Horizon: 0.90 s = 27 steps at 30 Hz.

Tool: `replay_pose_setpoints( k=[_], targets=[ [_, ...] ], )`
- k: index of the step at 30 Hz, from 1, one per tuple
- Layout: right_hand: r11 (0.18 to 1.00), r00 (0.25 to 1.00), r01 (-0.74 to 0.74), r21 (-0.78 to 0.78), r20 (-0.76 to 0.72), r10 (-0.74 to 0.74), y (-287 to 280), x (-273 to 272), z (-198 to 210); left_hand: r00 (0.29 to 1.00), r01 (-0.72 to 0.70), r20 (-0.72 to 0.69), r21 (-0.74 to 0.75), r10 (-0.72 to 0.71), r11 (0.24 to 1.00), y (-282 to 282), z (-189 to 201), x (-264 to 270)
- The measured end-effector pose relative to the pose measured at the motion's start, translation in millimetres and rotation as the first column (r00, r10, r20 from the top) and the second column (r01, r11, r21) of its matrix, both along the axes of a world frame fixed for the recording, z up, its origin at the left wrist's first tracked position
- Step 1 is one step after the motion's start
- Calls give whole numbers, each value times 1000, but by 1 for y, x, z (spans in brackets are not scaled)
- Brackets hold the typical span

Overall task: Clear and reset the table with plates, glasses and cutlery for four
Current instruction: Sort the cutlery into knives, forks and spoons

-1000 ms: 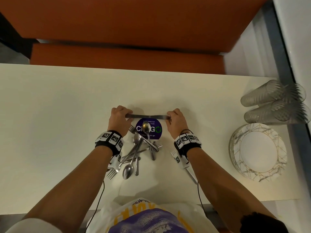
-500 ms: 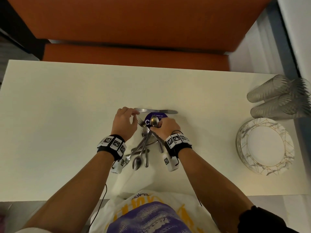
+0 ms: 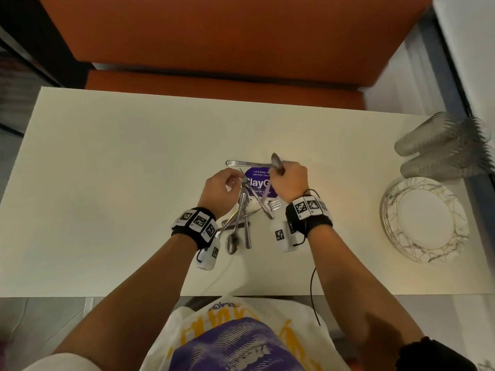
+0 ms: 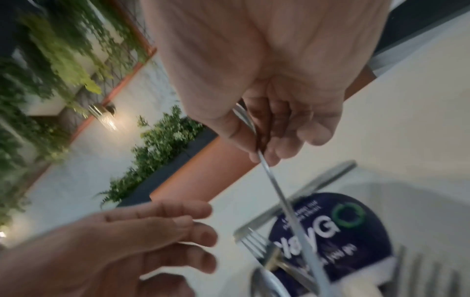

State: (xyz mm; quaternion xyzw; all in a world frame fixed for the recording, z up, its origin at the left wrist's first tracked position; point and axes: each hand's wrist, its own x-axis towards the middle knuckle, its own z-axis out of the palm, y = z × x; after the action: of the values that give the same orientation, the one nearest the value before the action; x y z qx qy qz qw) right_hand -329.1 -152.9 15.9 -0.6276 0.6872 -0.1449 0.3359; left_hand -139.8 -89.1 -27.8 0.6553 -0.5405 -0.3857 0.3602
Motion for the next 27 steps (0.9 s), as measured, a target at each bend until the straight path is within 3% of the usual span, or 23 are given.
replay_pose_setpoints(
  k=[4, 7, 11, 15, 19, 23, 27],
  targets=[
    [998, 987, -67, -14, 144, 68, 5, 15, 20, 977, 16, -212, 153, 17, 988, -3, 25, -14],
    [992, 954, -123, 15, 279, 114, 15, 30, 22, 914, 49, -403, 211, 41, 976, 1, 35, -17],
    [990, 941, -142, 9, 313, 132, 31, 47, 8, 902, -12, -416, 238, 113, 971, 19, 32, -6],
    [989, 959, -147, 2, 245, 142, 46, 45, -11, 910, -114, -347, 314, 226, 942, 42, 12, 17],
    [943, 943, -329, 41, 65, 326, 66, 39, -31, 896, -173, -311, 412, 316, 895, 63, -2, 35],
    [874, 867, -475, 100, -118, 485, 79, 42, -53, 862, -214, -313, 489, 399, 846, 79, -7, 42],
    [791, 737, -596, 135, -300, 606, 83, 47, -59, 851, -224, -311, 513, 423, 829, 86, -5, 43]
  ],
)
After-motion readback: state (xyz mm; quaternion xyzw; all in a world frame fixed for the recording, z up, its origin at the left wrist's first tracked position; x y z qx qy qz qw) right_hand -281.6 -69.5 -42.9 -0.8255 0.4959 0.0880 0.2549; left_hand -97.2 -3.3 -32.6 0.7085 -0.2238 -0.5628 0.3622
